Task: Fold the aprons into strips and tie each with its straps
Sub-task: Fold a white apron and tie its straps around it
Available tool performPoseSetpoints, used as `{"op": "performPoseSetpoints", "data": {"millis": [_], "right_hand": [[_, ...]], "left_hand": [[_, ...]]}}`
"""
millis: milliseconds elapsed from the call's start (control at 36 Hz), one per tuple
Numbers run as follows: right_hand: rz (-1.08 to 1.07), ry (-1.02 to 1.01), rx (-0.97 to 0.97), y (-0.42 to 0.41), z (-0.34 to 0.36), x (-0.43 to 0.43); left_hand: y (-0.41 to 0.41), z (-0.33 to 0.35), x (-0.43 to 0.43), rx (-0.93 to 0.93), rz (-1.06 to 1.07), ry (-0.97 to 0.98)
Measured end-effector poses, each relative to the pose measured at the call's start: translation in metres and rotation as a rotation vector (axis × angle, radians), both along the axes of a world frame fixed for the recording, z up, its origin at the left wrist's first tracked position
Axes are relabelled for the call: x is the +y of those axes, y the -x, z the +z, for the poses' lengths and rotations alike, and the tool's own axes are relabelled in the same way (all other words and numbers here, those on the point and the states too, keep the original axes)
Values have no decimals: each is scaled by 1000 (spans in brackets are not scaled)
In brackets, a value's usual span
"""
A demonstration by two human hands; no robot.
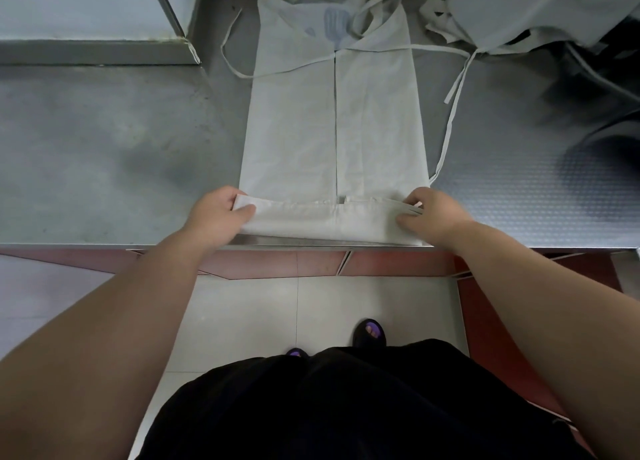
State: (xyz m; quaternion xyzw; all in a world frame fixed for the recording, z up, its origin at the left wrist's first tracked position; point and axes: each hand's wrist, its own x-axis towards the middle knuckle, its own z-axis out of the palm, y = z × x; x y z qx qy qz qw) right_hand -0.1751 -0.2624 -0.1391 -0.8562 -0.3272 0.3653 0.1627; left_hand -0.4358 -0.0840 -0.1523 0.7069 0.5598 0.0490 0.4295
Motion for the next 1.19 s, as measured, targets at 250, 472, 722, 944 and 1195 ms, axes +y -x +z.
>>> {"op": "performPoseSetpoints", "data": {"millis": [250,472,722,944,1195], "right_hand": [[279,229,-29,-3,11,1],[253,255,-126,4,5,10],[2,87,-107,2,-5,5],[12,27,-102,-5,-11,2],[65,113,-258,-4,-12,4]], "left_hand": [[-6,-6,-15,48,-58,-53],[-6,-9,-20,182,-60,-168],[-9,-20,-17,351,-94,-279],[-7,-22,-15,387,-105,-278],[-10,-22,-19,444,-77,-361]]}}
